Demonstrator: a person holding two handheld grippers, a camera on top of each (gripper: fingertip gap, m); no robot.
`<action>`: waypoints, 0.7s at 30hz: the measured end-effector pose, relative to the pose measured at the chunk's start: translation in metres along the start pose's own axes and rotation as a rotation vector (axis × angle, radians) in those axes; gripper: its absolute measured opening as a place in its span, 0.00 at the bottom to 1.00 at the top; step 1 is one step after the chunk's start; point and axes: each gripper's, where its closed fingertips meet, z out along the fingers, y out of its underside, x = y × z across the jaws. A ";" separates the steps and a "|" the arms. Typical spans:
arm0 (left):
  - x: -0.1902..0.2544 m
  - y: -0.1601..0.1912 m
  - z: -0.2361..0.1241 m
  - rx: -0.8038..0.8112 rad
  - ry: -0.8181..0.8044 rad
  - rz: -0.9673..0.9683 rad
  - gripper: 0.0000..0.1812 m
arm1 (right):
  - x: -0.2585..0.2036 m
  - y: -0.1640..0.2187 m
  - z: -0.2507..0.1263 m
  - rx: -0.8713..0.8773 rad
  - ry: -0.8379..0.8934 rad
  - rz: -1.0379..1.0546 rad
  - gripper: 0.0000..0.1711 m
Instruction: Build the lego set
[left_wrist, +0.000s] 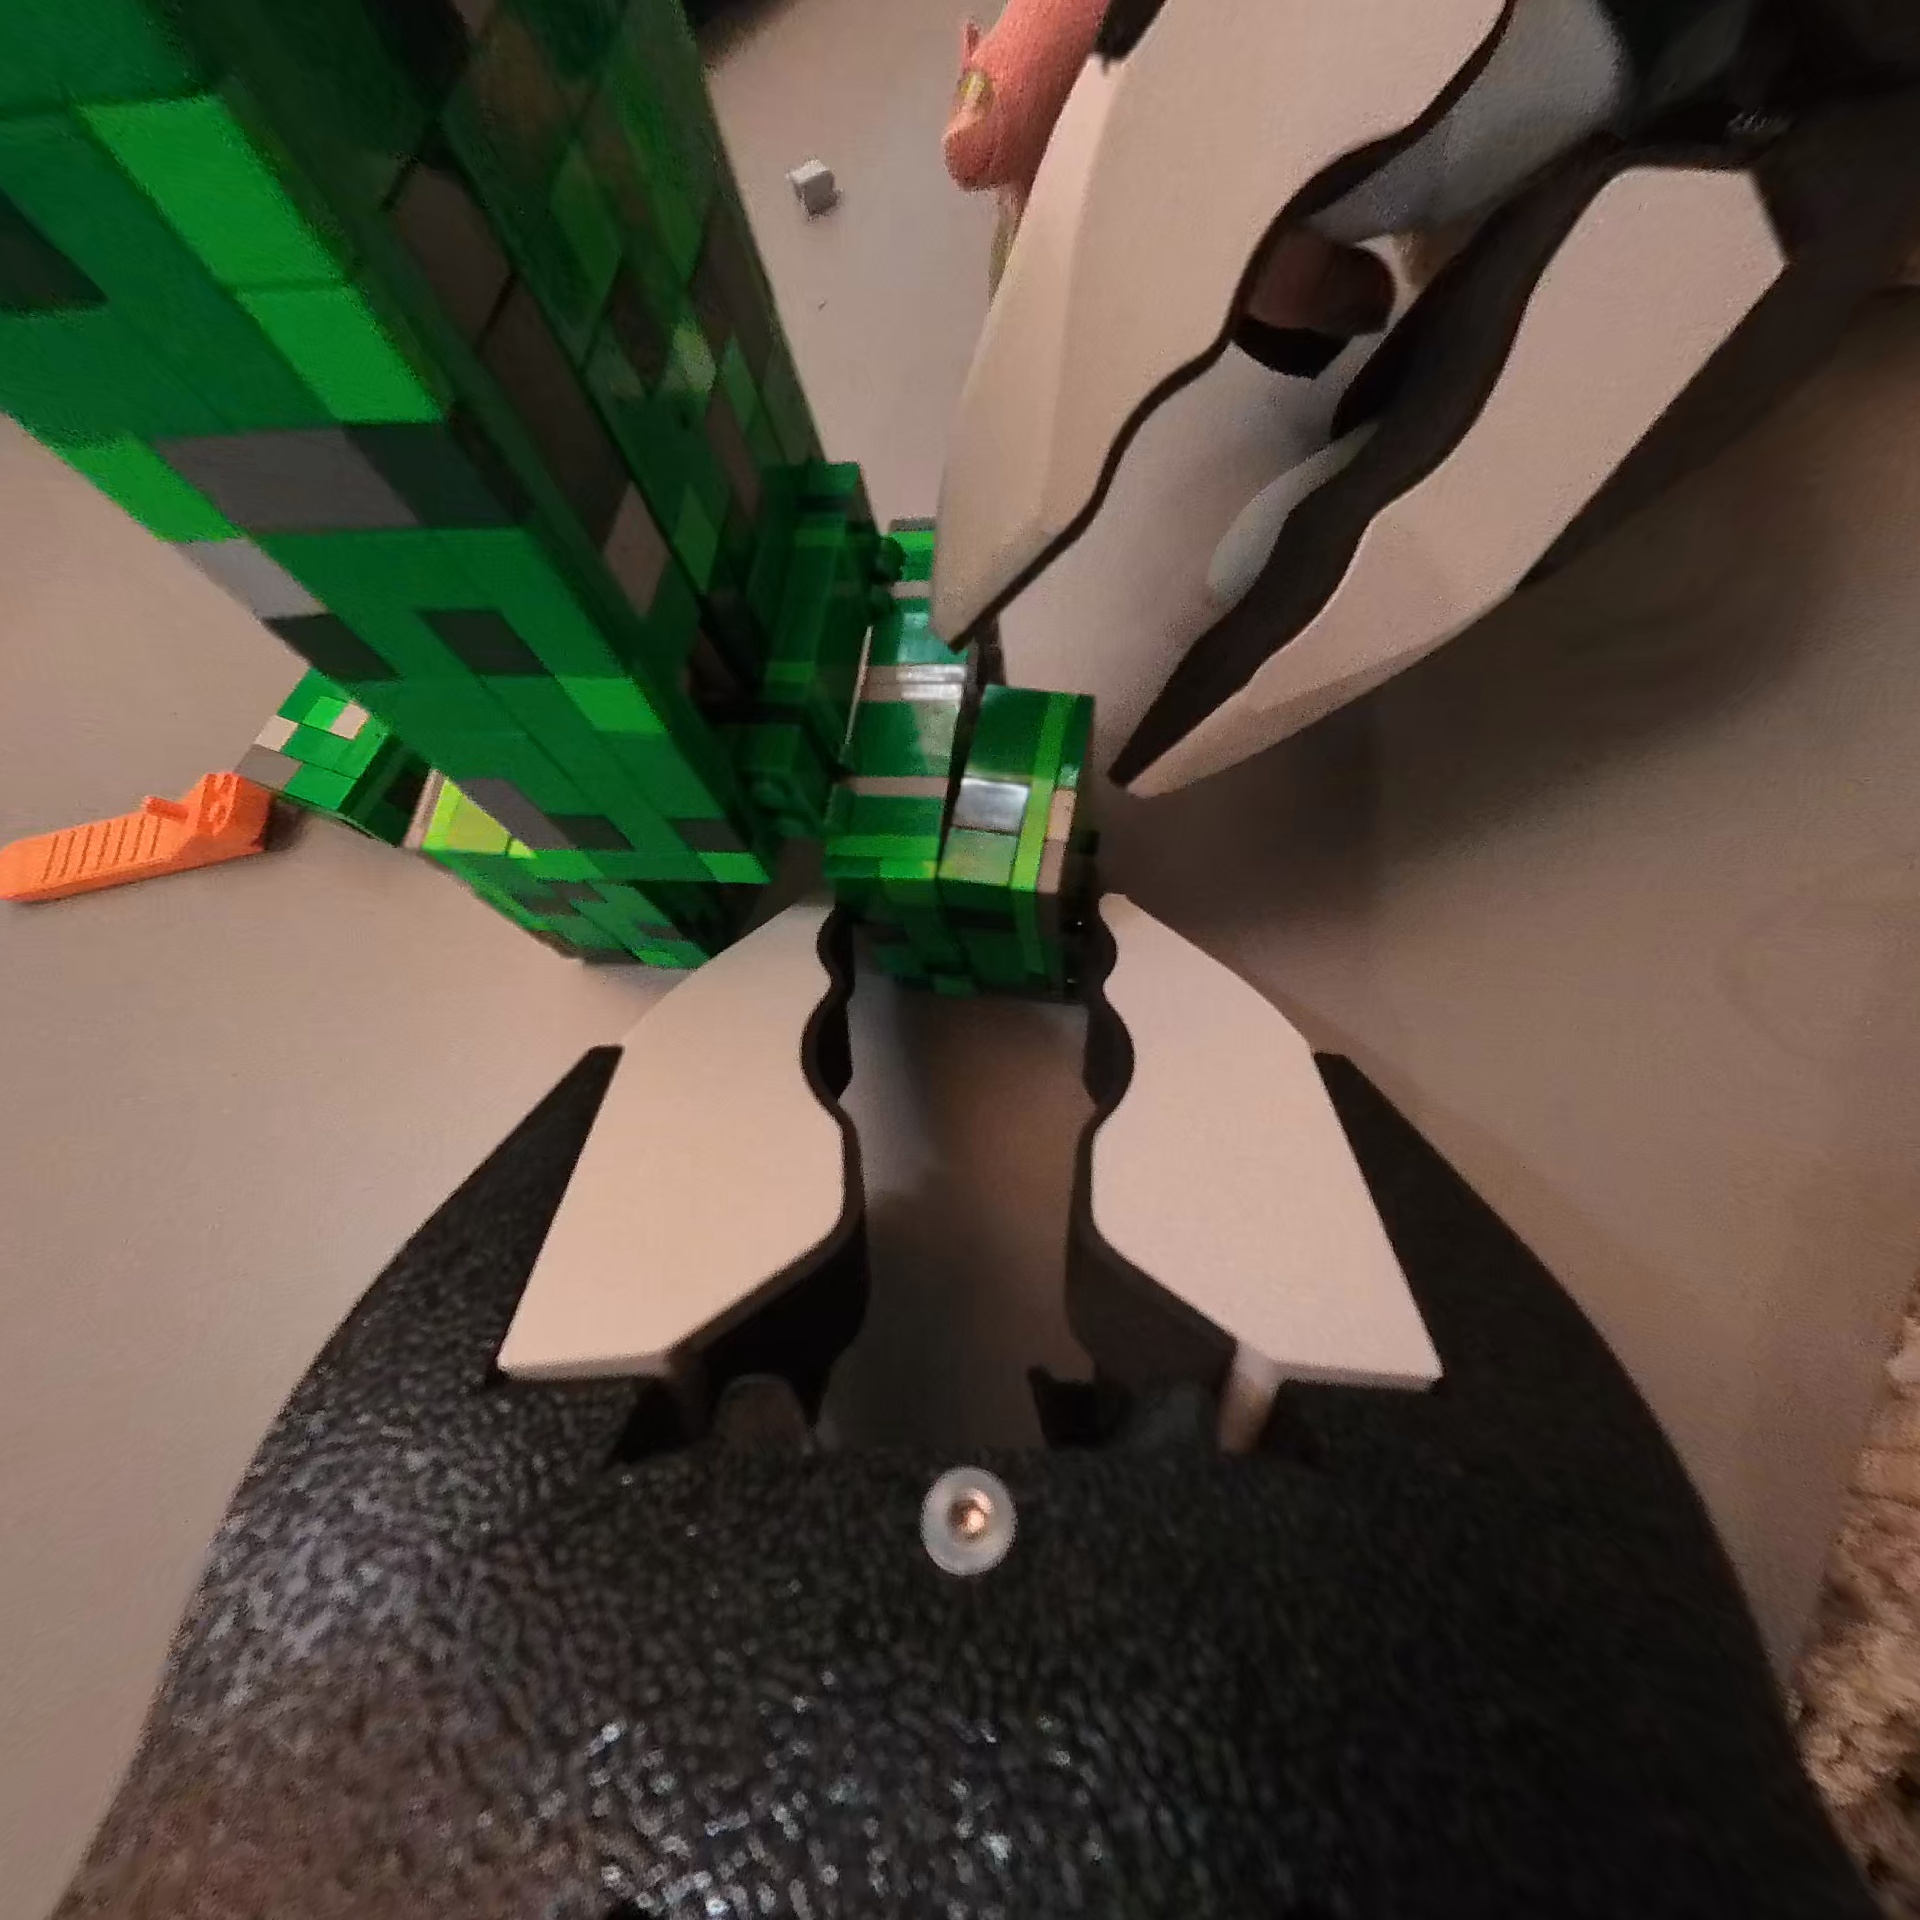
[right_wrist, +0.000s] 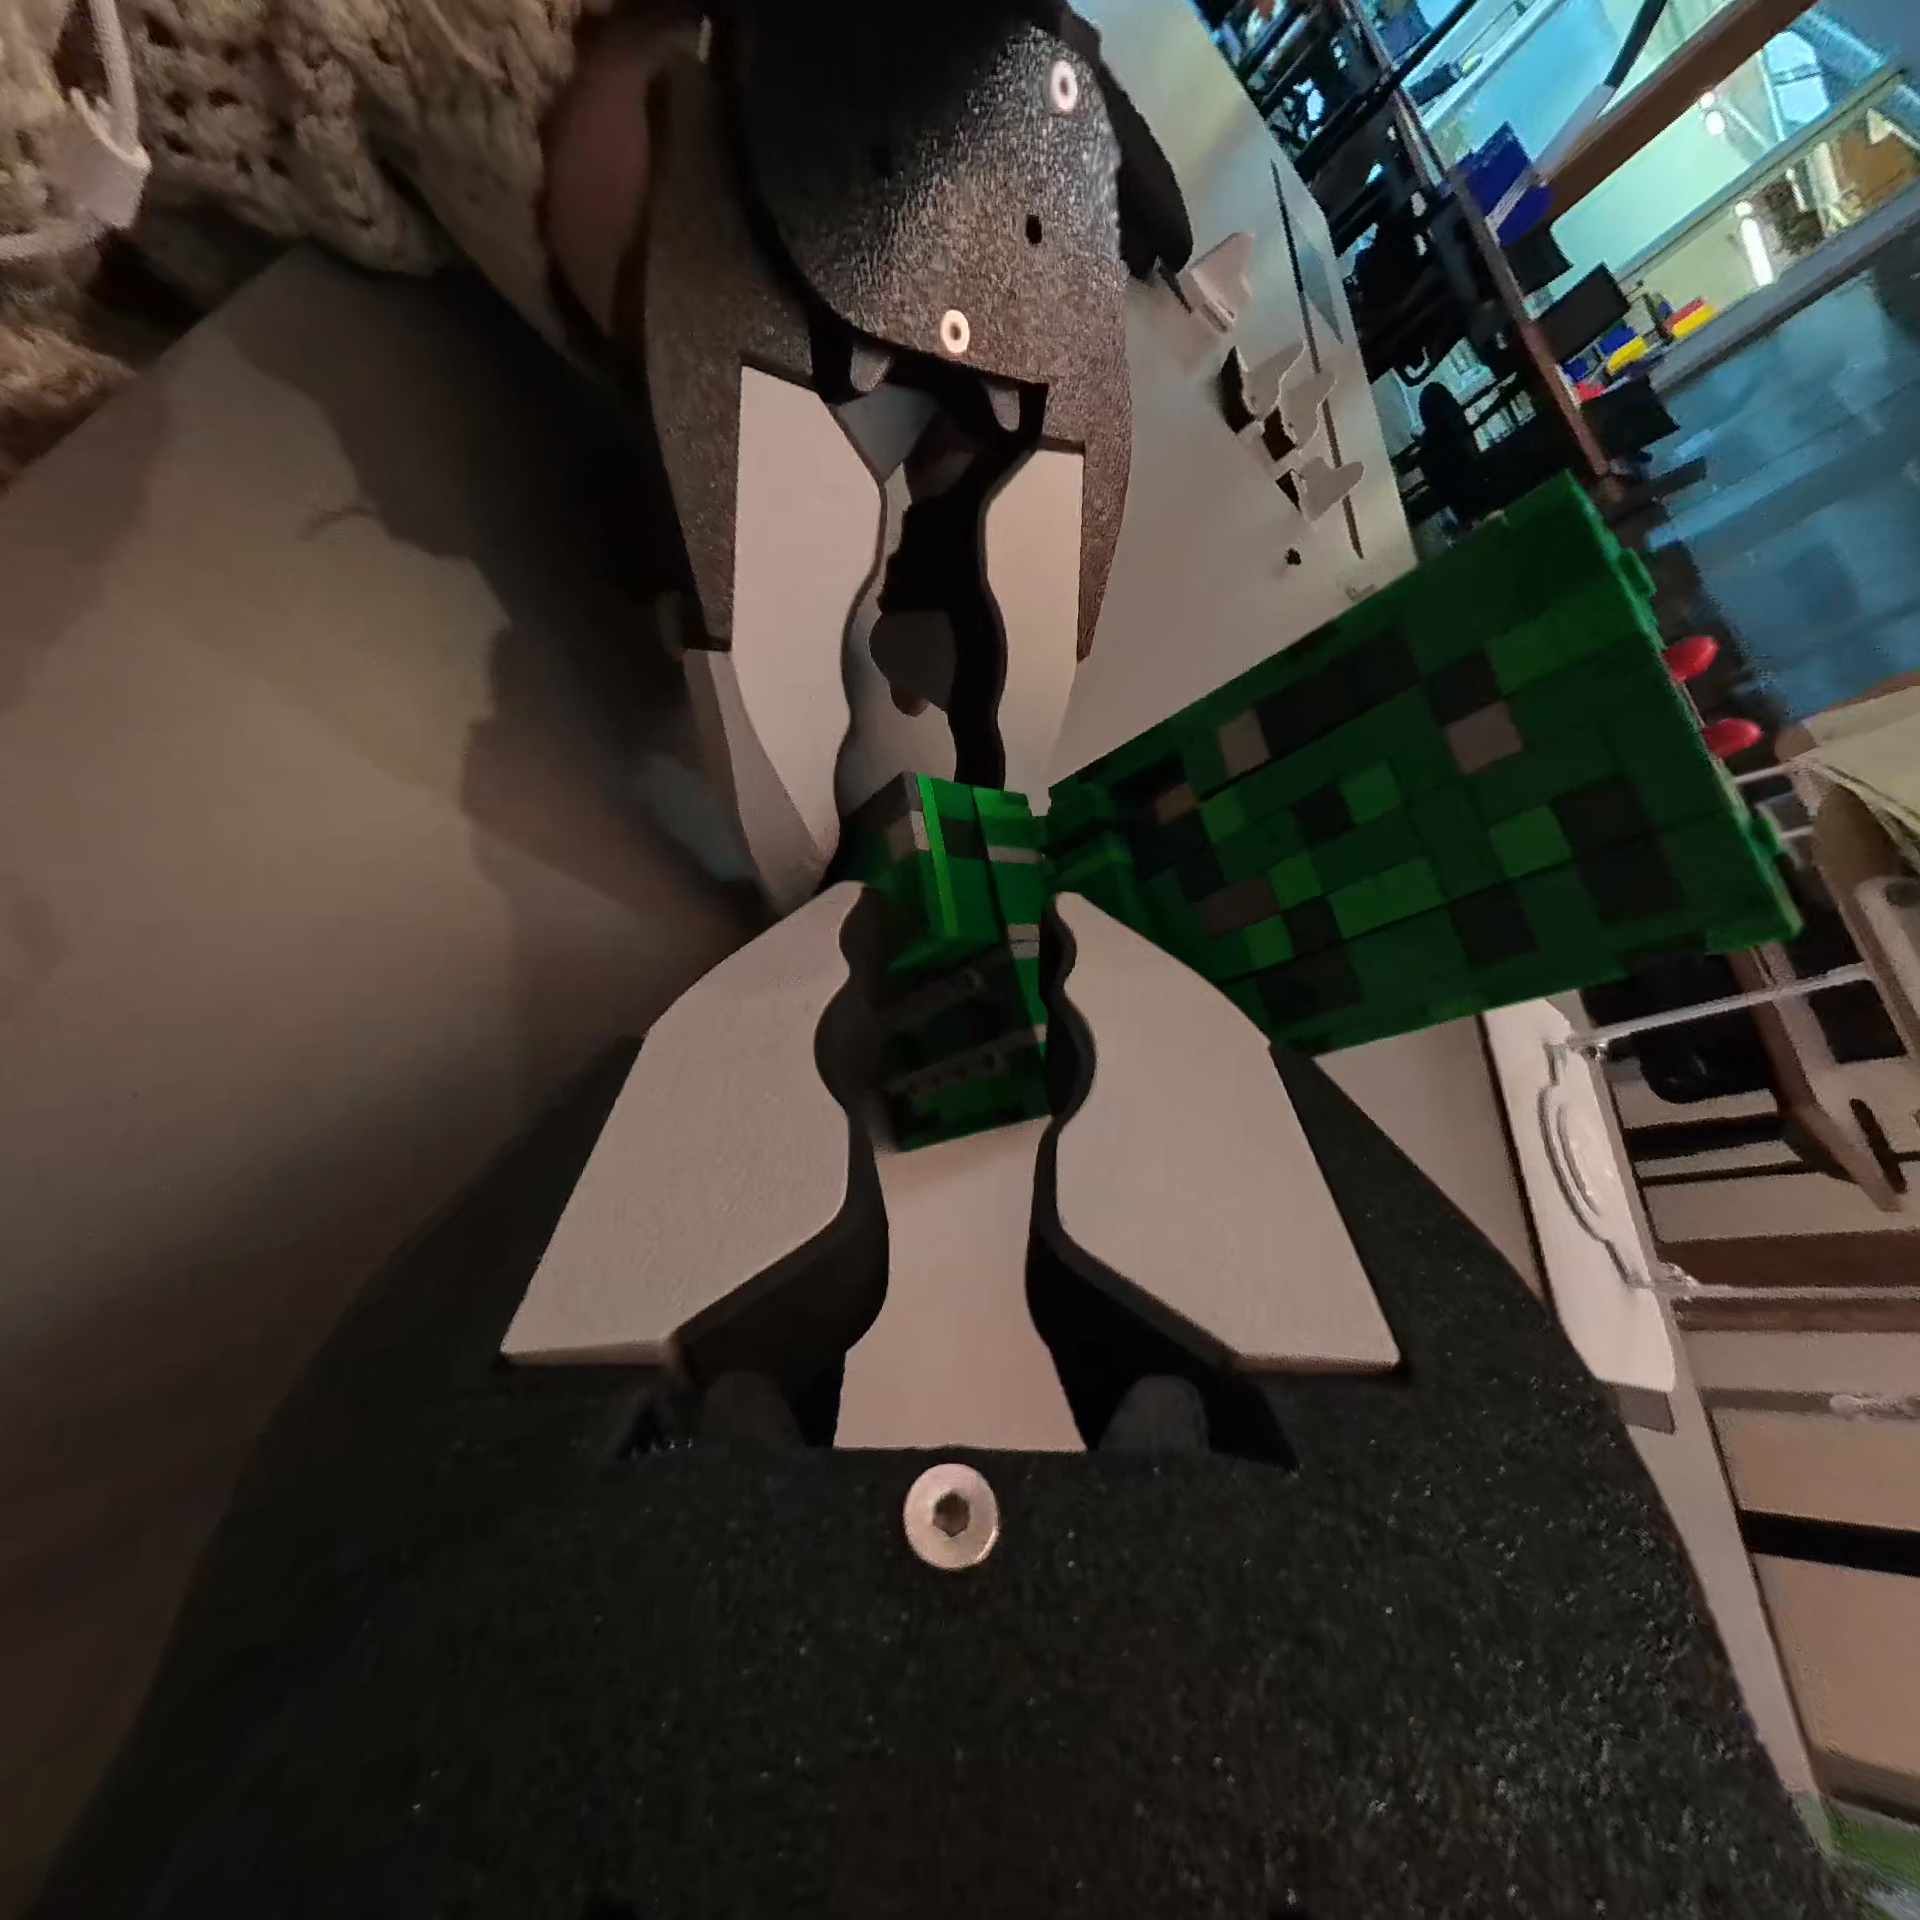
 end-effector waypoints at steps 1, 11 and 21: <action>0.000 0.000 0.000 -0.001 0.001 0.000 0.23 | 0.000 0.000 0.001 0.005 0.003 -0.005 0.17; -0.001 0.001 0.001 -0.003 -0.010 0.009 0.23 | 0.022 0.011 -0.017 0.125 0.053 0.172 0.18; -0.002 0.001 0.002 -0.002 -0.015 0.014 0.23 | 0.011 0.052 -0.005 -0.015 -0.262 0.401 0.27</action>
